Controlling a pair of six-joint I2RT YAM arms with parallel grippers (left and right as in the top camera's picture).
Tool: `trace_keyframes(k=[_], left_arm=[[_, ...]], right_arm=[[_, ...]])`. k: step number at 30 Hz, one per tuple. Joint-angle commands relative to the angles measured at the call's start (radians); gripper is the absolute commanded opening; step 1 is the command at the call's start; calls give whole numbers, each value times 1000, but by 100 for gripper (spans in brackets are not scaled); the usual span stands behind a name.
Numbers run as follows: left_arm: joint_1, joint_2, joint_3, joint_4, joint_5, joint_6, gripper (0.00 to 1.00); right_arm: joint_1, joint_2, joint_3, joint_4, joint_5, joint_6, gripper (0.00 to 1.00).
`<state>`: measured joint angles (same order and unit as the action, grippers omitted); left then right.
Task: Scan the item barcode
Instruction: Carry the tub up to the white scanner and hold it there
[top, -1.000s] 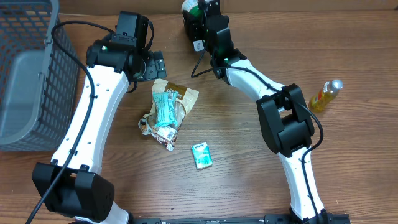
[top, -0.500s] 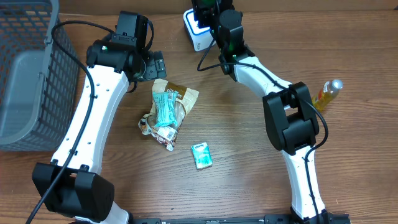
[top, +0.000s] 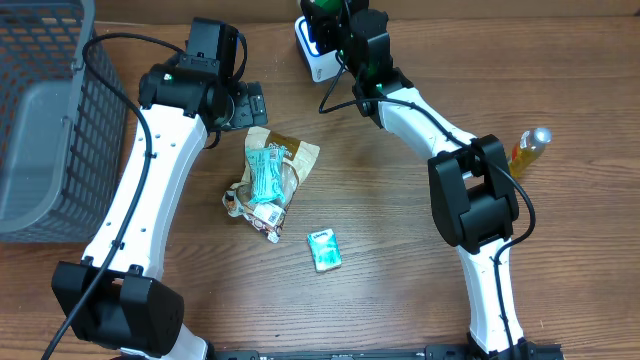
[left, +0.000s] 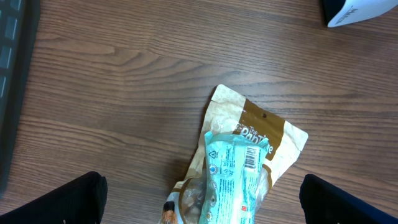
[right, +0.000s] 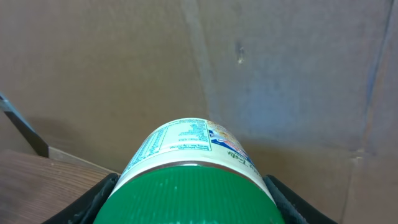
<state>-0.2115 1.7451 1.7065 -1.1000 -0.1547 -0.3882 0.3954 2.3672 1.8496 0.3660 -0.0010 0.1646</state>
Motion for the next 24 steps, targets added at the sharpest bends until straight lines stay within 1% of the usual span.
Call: trace_keyframes(k=[1,8,14,16,20,24], left_arm=[[-5,-12,17,0,-10,15,100],[-5,-12,17,0,-10,15,100],[-5,-12,17,0,-10,15,100],[-5,-12,17,0,-10,15,99],[-5,-12,17,0,-10,15,100],[-5,-12,17,0,-10,15,100]], right_arm=[[2,16,20,25,-16,26,4],[0,65,20,56,-17,26,4],[-6,93,20,47,-16,26,4],[-10,90,20,74,-17,26,4],[-14,45,21,149,-16,25,4],[-27,-61,24,124,-21,26,4]])
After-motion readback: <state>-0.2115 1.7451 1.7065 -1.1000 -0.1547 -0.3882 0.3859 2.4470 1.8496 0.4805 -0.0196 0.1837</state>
